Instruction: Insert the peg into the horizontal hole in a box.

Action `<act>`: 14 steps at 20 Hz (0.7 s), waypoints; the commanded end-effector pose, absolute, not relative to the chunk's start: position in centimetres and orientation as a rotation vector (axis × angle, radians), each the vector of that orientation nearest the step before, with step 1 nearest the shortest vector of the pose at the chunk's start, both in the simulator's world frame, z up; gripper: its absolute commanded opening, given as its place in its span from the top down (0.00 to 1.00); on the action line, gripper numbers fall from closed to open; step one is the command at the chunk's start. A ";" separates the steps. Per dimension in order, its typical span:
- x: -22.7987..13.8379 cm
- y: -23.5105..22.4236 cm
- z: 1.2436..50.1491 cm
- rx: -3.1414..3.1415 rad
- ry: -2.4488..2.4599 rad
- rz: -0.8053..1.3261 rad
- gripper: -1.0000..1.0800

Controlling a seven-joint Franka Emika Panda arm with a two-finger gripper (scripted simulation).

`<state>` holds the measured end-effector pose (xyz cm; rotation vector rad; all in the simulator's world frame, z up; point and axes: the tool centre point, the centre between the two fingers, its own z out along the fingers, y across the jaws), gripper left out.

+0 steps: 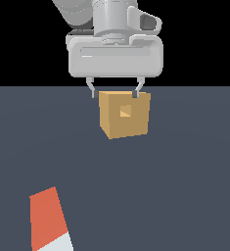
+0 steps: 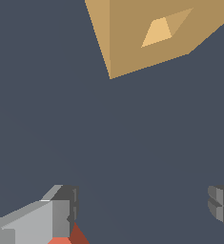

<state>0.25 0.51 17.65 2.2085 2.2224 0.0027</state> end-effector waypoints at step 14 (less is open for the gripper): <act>-1.1 -2.1 16.4 2.135 2.295 0.003 0.04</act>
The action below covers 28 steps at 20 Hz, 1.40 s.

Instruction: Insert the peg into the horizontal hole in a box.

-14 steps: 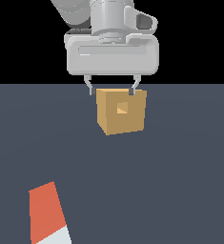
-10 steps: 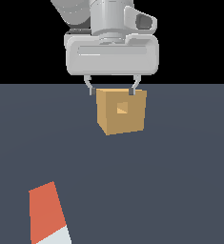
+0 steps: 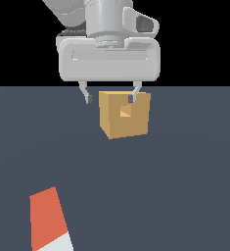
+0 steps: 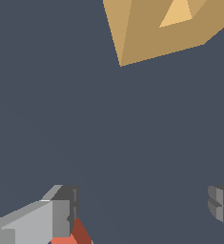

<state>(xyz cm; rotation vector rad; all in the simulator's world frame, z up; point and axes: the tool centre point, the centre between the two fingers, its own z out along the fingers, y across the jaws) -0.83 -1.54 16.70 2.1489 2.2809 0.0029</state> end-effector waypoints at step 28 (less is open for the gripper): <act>-4.9 -19.3 9.2 1.649 2.672 0.001 0.04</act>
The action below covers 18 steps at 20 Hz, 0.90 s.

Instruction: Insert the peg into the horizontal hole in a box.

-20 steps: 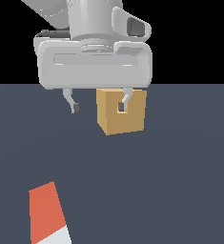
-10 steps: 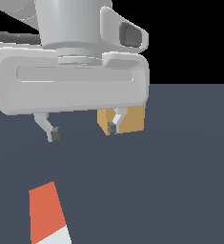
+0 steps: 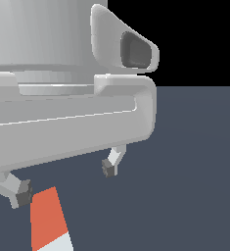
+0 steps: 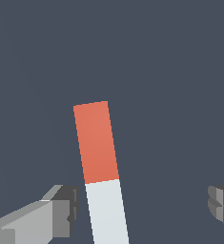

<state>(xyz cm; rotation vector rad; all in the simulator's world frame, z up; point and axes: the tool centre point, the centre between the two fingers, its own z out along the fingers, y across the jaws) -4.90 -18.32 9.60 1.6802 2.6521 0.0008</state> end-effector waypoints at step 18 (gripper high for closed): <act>-4.1 -25.3 6.7 1.470 2.777 0.000 0.04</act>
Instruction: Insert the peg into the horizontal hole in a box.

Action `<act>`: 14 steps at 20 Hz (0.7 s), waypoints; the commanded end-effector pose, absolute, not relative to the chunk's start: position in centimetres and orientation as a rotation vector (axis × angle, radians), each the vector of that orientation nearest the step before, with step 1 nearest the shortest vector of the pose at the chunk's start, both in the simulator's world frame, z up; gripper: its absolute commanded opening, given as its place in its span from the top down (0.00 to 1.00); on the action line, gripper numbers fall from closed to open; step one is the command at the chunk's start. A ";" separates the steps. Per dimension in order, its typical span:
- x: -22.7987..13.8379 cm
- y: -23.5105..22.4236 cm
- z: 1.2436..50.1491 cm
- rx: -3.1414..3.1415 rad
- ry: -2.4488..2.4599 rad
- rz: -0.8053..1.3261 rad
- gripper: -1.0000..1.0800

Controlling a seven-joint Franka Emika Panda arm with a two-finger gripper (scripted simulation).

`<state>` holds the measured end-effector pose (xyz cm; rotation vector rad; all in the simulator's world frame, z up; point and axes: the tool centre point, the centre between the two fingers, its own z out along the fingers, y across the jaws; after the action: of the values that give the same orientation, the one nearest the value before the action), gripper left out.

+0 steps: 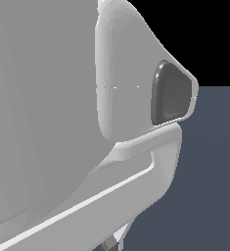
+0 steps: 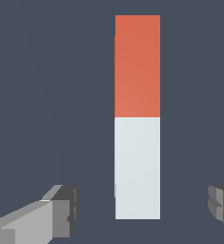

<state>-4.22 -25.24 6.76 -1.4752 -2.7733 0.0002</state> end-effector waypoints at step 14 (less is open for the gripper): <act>-4.2 -25.1 4.1 -1.473 -2.775 0.000 0.04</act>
<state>-4.13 -25.17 4.88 -1.4740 -2.7758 -0.0001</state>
